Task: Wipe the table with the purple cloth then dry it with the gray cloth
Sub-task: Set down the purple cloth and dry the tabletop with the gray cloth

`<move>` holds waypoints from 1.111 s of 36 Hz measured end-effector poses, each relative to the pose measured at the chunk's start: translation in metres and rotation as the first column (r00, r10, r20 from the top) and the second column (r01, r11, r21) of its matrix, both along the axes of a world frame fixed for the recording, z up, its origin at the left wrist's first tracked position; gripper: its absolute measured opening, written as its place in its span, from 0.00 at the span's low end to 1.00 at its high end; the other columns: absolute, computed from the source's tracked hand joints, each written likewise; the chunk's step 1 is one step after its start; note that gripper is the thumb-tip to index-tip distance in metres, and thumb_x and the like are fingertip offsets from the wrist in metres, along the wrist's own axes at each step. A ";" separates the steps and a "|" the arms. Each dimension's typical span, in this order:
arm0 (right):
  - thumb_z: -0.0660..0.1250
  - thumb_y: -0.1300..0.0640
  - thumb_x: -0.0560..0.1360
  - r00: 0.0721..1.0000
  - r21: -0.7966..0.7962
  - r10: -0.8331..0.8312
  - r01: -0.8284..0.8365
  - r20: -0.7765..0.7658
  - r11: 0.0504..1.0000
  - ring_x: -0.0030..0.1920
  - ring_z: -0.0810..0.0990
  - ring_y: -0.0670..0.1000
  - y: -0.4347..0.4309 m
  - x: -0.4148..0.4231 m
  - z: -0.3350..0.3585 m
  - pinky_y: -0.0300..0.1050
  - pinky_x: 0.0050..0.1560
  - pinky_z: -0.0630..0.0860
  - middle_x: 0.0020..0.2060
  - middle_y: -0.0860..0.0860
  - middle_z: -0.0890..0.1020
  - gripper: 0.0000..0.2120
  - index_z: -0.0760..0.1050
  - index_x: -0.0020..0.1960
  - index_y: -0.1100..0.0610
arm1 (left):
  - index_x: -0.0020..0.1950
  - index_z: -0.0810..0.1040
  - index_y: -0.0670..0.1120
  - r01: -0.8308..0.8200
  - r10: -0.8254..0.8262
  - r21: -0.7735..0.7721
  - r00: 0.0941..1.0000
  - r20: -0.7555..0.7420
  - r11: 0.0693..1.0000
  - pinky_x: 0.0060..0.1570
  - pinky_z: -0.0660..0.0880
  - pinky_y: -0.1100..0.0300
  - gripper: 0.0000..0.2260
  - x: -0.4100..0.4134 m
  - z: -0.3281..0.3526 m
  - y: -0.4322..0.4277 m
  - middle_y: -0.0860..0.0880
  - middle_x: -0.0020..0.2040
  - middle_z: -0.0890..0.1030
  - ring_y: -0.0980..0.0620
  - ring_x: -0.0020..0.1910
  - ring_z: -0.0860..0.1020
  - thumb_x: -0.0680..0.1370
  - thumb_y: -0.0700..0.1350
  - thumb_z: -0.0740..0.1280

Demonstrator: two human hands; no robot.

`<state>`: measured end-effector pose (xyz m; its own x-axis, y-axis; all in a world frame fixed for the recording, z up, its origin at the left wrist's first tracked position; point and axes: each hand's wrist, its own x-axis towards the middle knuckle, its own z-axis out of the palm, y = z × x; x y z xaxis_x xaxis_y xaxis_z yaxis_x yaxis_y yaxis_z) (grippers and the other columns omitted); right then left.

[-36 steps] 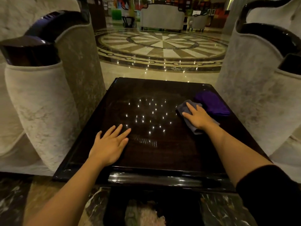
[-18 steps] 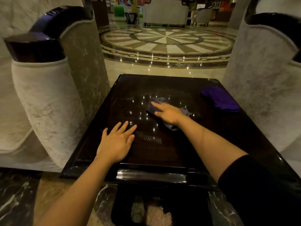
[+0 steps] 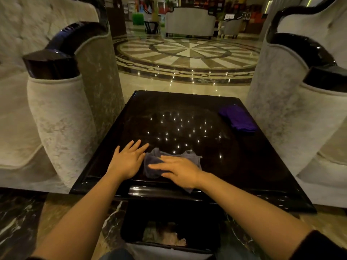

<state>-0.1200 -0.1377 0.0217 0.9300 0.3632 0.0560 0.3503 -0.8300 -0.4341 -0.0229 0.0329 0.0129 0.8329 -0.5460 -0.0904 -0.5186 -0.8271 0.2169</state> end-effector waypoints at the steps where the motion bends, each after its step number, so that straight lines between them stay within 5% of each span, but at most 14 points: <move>1: 0.60 0.59 0.77 1.000 -0.014 0.015 -0.015 -0.006 1.000 0.72 0.59 0.51 0.003 -0.007 0.001 0.47 0.69 0.59 0.70 0.52 0.67 0.20 0.65 0.67 0.49 | 0.73 0.52 0.56 -0.004 0.004 -0.005 1.000 -0.008 1.000 0.72 0.46 0.41 0.20 -0.001 0.000 0.000 0.51 0.77 0.51 0.50 0.75 0.47 0.80 0.52 0.47; 10: 0.59 0.67 0.76 0.993 0.112 0.108 -0.103 -0.043 0.988 0.63 0.72 0.56 -0.004 -0.059 0.026 0.52 0.63 0.71 0.62 0.58 0.75 0.14 0.74 0.60 0.59 | 0.73 0.52 0.56 -0.006 0.006 -0.013 0.999 -0.045 1.000 0.72 0.45 0.42 0.20 0.006 0.004 -0.003 0.51 0.77 0.50 0.50 0.75 0.47 0.81 0.53 0.47; 15: 0.60 0.74 0.72 0.986 0.249 -0.153 0.131 0.071 0.960 0.55 0.74 0.51 -0.049 -0.075 0.054 0.26 0.56 0.66 0.56 0.62 0.76 0.16 0.76 0.56 0.63 | 0.73 0.51 0.57 -0.008 0.007 -0.020 1.000 -0.031 1.000 0.72 0.45 0.42 0.20 0.007 -0.001 -0.002 0.51 0.77 0.50 0.51 0.75 0.46 0.80 0.53 0.46; 18: 0.61 0.75 0.72 0.931 0.249 -0.332 0.289 0.153 0.924 0.55 0.73 0.52 -0.087 -0.075 0.073 0.20 0.54 0.61 0.55 0.62 0.76 0.16 0.75 0.57 0.64 | 0.73 0.51 0.57 -0.006 0.006 -0.023 1.000 -0.021 1.000 0.72 0.45 0.42 0.20 0.009 -0.002 -0.002 0.51 0.77 0.50 0.51 0.75 0.47 0.80 0.53 0.46; 21: 0.61 0.75 0.72 0.837 0.198 -0.474 0.434 0.273 0.879 0.56 0.76 0.59 -0.128 -0.070 0.086 0.24 0.53 0.63 0.55 0.65 0.77 0.16 0.74 0.58 0.65 | 0.73 0.51 0.57 -0.004 0.004 -0.015 1.000 -0.017 1.000 0.72 0.45 0.43 0.20 0.010 -0.003 -0.002 0.51 0.77 0.51 0.51 0.75 0.47 0.80 0.54 0.46; 24: 0.60 0.71 0.73 0.736 0.141 -0.605 0.594 0.304 0.792 0.57 0.75 0.63 -0.168 -0.061 0.086 0.38 0.55 0.64 0.56 0.66 0.76 0.18 0.71 0.62 0.63 | 0.73 0.51 0.57 -0.008 0.007 -0.018 1.000 -0.018 1.000 0.72 0.45 0.42 0.20 0.011 -0.003 -0.002 0.52 0.77 0.50 0.51 0.75 0.46 0.80 0.54 0.46; 28: 0.57 0.63 0.78 0.657 0.038 -0.748 0.749 0.094 0.662 0.67 0.65 0.63 -0.201 -0.044 0.062 0.49 0.65 0.61 0.68 0.66 0.65 0.22 0.58 0.70 0.62 | 0.73 0.51 0.57 -0.012 0.011 -0.013 1.000 -0.015 1.000 0.72 0.44 0.43 0.20 0.011 -0.003 -0.001 0.52 0.77 0.50 0.52 0.75 0.46 0.80 0.54 0.46; 32: 0.54 0.51 0.79 0.587 -0.106 -0.783 0.782 -0.209 0.614 0.73 0.45 0.62 -0.205 -0.037 0.019 0.51 0.72 0.48 0.73 0.65 0.43 0.30 0.42 0.73 0.59 | 0.72 0.50 0.58 -0.010 0.010 -0.004 1.000 -0.019 1.000 0.72 0.44 0.43 0.20 0.012 -0.003 0.000 0.52 0.77 0.50 0.52 0.75 0.46 0.80 0.54 0.45; 40: 0.51 0.40 0.77 0.556 -0.259 -0.804 0.761 -0.212 0.595 0.73 0.41 0.61 -0.200 -0.035 0.010 0.61 0.72 0.46 0.74 0.60 0.39 0.30 0.42 0.73 0.47 | 0.72 0.50 0.58 -0.012 0.013 0.035 1.000 -0.017 0.999 0.72 0.45 0.42 0.20 0.011 0.001 0.000 0.52 0.77 0.50 0.51 0.75 0.47 0.80 0.54 0.46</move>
